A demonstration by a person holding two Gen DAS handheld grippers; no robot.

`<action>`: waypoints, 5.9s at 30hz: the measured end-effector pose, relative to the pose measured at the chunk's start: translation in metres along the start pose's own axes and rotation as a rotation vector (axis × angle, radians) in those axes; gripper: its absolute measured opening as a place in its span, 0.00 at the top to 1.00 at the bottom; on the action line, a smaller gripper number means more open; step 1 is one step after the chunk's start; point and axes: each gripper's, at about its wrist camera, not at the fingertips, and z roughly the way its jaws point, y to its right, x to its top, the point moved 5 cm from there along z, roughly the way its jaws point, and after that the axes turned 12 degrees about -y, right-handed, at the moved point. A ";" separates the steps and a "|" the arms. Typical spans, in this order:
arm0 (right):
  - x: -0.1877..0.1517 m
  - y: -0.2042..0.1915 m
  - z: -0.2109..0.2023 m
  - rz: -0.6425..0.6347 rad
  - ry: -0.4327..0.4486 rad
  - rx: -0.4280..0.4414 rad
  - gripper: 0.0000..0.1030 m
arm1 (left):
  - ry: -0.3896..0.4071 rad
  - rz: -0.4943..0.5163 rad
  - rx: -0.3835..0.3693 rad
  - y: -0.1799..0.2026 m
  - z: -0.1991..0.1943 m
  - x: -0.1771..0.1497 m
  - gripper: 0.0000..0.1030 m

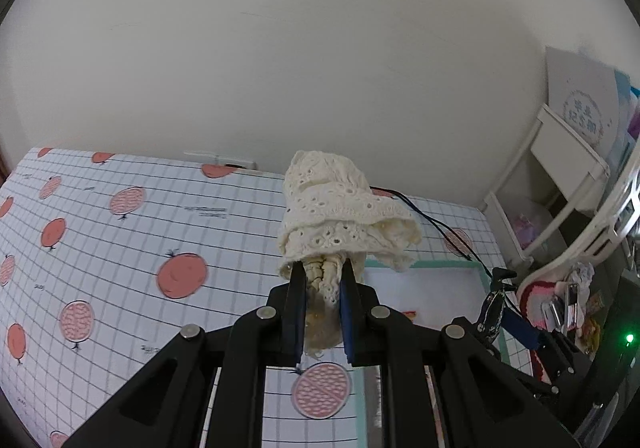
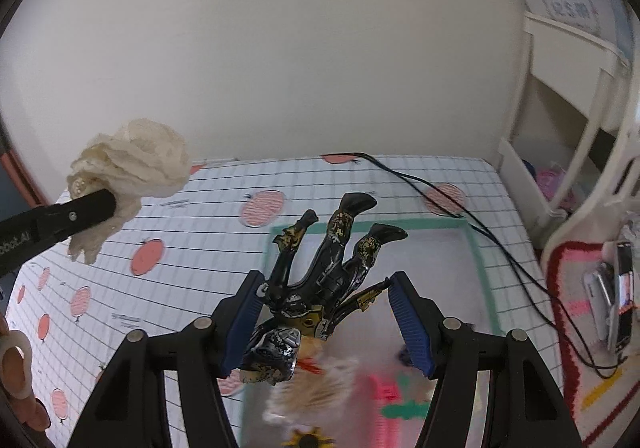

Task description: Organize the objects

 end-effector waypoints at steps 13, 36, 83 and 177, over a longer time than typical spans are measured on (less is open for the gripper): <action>-0.005 0.067 0.011 0.115 -0.007 -0.025 0.35 | -0.041 0.111 -0.028 0.049 0.055 -0.011 0.85; 0.010 0.080 0.062 0.097 -0.024 -0.068 0.35 | -0.137 0.155 -0.013 0.066 0.118 -0.023 0.85; -0.002 0.070 0.103 0.051 -0.180 -0.109 0.30 | -0.308 0.214 0.015 0.075 0.149 -0.040 0.59; -0.086 0.035 -0.061 0.123 -0.107 -0.035 0.00 | -0.114 0.009 0.152 -0.013 -0.015 -0.111 0.02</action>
